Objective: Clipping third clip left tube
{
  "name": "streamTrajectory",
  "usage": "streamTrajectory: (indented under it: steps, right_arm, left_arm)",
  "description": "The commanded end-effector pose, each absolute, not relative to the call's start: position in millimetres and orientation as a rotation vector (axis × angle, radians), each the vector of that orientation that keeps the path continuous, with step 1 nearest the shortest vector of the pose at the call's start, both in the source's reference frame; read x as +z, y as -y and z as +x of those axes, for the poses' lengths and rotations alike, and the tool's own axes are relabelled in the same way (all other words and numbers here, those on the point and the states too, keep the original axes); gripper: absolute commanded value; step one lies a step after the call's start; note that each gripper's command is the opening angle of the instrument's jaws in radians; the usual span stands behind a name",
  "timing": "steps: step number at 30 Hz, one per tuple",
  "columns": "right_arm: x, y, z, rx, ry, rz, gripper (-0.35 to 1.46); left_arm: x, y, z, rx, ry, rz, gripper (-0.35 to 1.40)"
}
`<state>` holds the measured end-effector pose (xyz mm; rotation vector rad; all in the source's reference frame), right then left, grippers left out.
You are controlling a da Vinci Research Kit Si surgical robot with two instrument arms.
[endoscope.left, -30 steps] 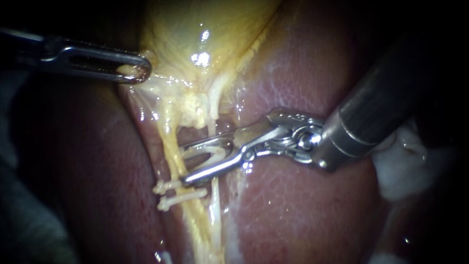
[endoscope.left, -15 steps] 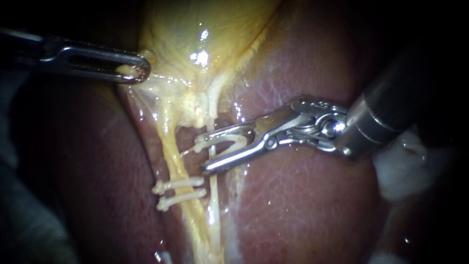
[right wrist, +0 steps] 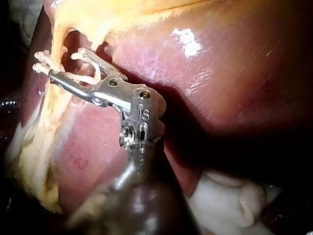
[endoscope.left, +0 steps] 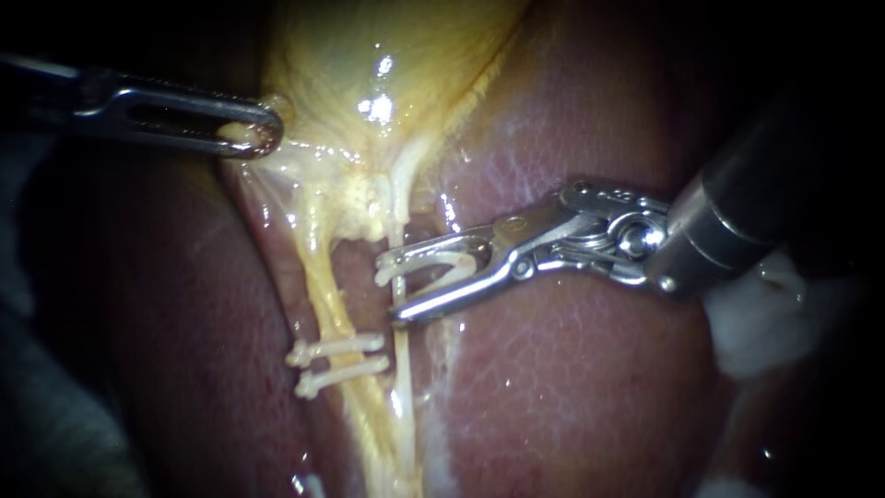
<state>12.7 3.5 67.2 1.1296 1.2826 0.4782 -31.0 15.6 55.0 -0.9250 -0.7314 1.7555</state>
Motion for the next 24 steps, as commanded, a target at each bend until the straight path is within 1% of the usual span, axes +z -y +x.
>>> streamTrajectory:
  steps: [1,11,24]
  right_arm:
    - [67.1,-3.4,12.9,0.477,-1.283,1.13,0.44]
    - [68.2,-2.9,15.1,0.481,-1.282,1.116,0.44]
    - [69.8,-1.4,16.7,0.476,-1.28,1.102,0.45]
  left_arm:
    - [55.0,-15.6,-31.0,1.756,0.731,-0.925,-0.35]
    - [55.0,-15.6,-31.0,1.756,0.731,-0.925,-0.35]
    - [55.0,-15.6,-31.0,1.756,0.731,-0.925,-0.35]
